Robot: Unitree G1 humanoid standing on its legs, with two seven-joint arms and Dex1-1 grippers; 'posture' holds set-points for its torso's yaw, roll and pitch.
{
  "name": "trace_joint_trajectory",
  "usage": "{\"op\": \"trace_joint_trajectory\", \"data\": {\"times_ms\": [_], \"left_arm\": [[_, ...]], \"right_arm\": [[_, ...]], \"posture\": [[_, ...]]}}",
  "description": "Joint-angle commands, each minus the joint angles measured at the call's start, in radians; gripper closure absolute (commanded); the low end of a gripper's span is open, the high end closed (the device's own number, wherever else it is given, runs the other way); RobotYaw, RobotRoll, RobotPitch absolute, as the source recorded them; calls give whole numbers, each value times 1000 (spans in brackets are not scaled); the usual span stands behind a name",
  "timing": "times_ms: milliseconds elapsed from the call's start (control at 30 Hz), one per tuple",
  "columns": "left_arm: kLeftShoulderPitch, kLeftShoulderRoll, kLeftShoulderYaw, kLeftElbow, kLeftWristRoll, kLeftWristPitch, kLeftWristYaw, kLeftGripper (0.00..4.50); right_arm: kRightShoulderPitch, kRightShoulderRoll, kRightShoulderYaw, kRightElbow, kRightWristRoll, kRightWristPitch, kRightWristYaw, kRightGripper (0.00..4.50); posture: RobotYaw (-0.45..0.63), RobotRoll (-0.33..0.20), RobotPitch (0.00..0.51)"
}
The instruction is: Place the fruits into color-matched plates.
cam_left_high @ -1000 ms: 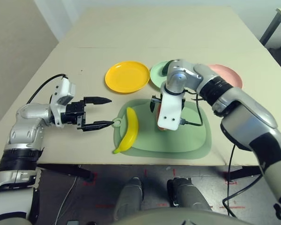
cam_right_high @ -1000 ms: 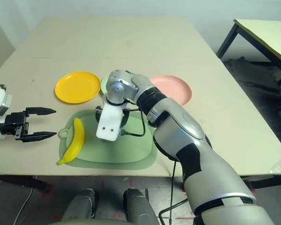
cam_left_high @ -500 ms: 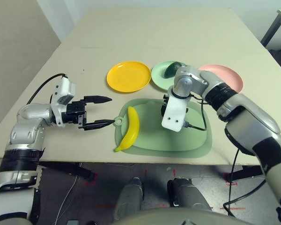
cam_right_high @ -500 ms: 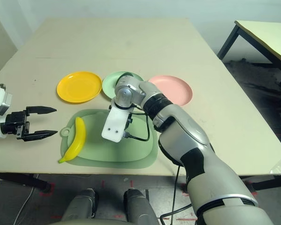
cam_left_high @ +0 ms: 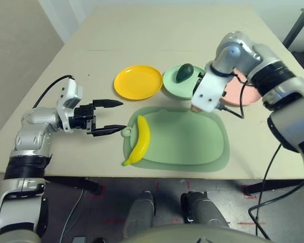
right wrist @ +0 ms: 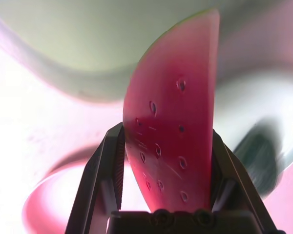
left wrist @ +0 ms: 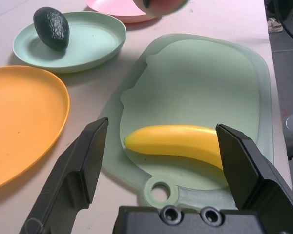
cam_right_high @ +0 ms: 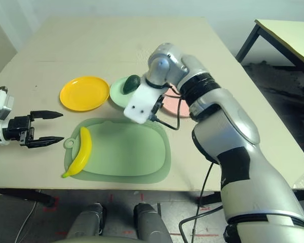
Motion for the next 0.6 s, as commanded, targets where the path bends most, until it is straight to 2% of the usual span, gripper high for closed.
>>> {"op": "trace_joint_trajectory", "data": {"times_ms": [33, 267, 600], "left_arm": [[-3, -4, -7, 10, 6, -9, -9, 0], [-6, -16, -13, -3, 7, 0, -4, 0], [19, 2, 1, -30, -3, 17, -4, 0]], "right_arm": [[-29, -17, 43, 104, -158, 49, -219, 2302], [22, -2, 134, 216, -389, 220, -617, 2302], [119, 9, 123, 258, -463, 377, -737, 2302]], "posture": [[16, 0, 116], [35, 0, 124], [44, 0, 145]]}}
